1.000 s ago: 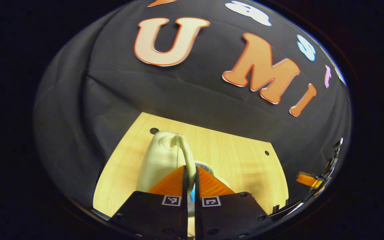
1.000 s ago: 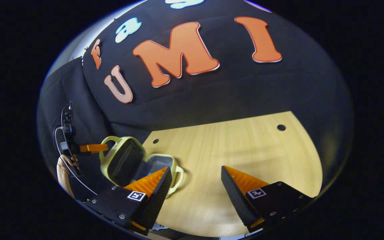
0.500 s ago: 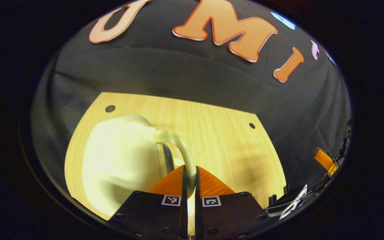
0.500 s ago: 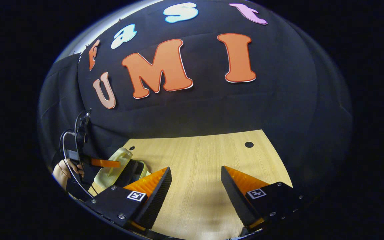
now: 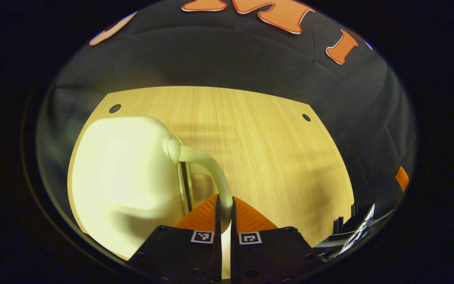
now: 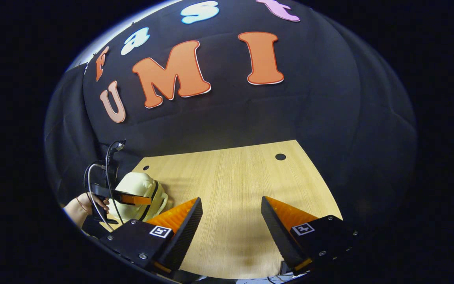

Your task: First open the suitcase, pack the skin care products into it, and then close the suitcase.

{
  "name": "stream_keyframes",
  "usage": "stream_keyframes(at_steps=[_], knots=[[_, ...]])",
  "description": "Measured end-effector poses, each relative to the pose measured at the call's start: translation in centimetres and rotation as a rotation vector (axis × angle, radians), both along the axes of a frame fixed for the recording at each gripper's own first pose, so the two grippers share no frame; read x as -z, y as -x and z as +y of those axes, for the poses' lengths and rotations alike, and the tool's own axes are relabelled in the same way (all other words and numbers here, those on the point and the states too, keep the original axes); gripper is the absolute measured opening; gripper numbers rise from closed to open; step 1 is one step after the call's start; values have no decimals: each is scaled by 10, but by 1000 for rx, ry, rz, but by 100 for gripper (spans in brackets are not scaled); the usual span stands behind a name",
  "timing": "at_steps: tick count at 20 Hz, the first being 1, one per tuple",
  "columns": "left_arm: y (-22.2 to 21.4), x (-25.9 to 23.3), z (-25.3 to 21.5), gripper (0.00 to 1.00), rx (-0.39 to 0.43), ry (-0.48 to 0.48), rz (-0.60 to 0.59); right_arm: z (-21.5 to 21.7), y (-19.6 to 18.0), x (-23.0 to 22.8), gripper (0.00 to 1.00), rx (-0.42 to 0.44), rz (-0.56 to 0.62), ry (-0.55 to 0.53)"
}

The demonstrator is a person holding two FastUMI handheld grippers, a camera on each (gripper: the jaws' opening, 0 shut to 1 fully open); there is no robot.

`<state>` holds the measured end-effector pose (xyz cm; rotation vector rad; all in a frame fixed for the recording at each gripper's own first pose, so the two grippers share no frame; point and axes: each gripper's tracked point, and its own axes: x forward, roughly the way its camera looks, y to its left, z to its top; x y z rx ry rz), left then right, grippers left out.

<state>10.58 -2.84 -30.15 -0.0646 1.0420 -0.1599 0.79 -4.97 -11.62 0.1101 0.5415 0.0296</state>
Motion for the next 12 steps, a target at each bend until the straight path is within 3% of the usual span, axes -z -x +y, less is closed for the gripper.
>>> stream_keyframes(at_steps=[6, 12], knots=[[-4, 6, -5, 12, 35, -90, 44, 5, 5, 5, 96, -10, 13, 31], [-11, -17, -22, 28, -61, -9, 66, 19, 0, 8, 96, -31, 28, 43]])
